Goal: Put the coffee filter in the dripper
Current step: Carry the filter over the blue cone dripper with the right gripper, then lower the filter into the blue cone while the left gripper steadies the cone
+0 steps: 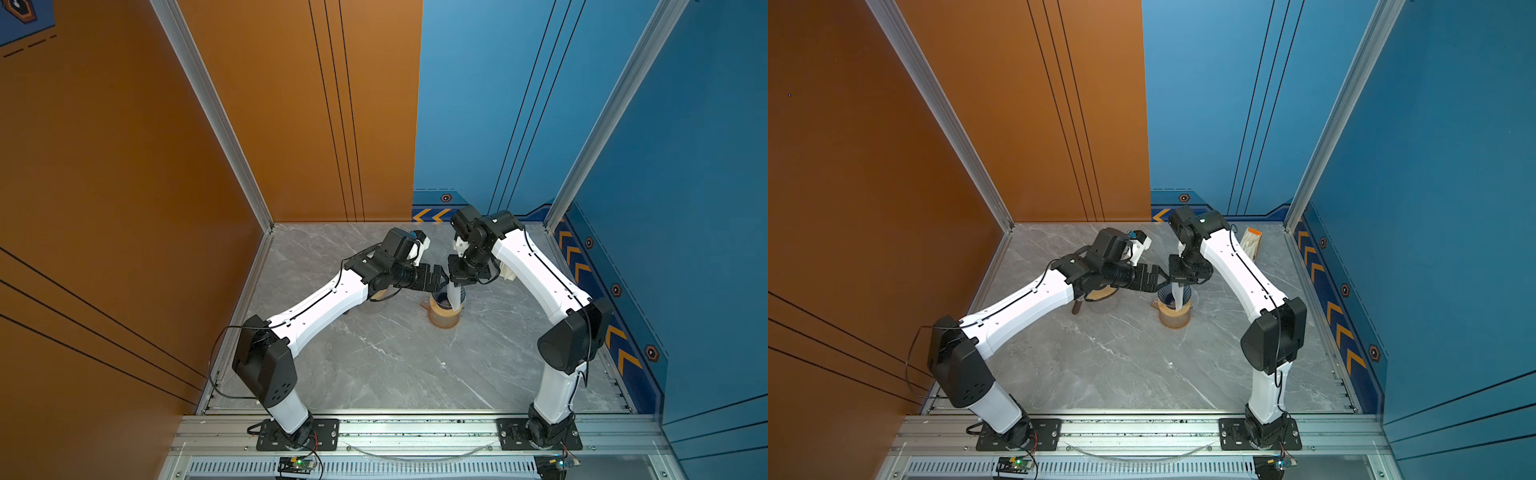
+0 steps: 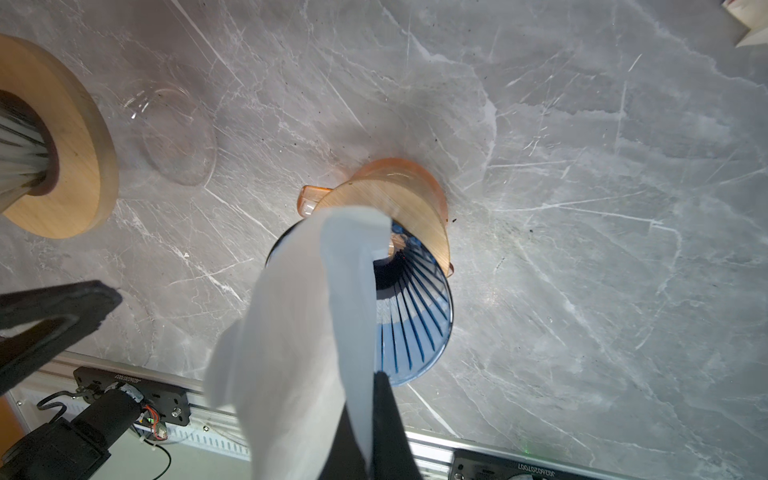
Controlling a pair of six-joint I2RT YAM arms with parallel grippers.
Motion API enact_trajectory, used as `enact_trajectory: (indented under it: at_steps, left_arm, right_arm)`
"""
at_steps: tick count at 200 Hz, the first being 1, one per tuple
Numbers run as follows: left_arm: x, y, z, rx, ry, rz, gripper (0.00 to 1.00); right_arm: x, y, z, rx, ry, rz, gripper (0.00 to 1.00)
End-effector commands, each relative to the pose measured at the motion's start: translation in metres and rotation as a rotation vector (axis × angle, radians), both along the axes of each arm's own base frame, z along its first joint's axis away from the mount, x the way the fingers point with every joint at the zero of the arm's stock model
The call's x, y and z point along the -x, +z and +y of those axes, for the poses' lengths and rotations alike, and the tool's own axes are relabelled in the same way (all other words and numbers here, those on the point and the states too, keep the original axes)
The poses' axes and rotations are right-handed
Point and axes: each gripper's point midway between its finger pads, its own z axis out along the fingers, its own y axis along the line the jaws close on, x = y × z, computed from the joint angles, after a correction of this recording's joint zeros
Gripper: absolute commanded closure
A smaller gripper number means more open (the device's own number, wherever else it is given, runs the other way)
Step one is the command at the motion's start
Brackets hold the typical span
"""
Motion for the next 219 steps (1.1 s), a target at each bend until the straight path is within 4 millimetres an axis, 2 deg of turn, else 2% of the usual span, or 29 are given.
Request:
enact_trajectory:
  at_steps: [1, 40, 138, 144, 188, 219]
  left_arm:
    - [0.0, 0.011, -0.012, 0.041, -0.026, 0.008, 0.02]
    - [-0.001, 0.002, -0.015, 0.035, -0.018, 0.036, 0.0]
    - [-0.009, -0.021, -0.026, 0.016, -0.021, 0.091, 0.12]
    - [-0.009, -0.024, -0.026, 0.007, -0.018, 0.097, 0.19]
    - [-0.01, -0.042, -0.022, -0.041, -0.005, 0.137, 0.33]
    - [-0.009, -0.049, -0.019, -0.068, 0.004, 0.151, 0.37]
  right_arm:
    - [-0.003, -0.014, 0.006, -0.004, -0.016, 0.013, 1.0]
    - [-0.005, -0.025, 0.007, -0.006, -0.021, 0.019, 1.0]
    - [-0.007, -0.03, 0.015, -0.036, -0.014, 0.014, 1.0]
    - [-0.007, -0.03, 0.016, -0.036, -0.012, 0.014, 1.0]
    - [-0.007, -0.029, 0.017, -0.045, -0.007, 0.012, 1.0]
    - [-0.005, -0.027, 0.015, -0.041, -0.006, 0.003, 0.98]
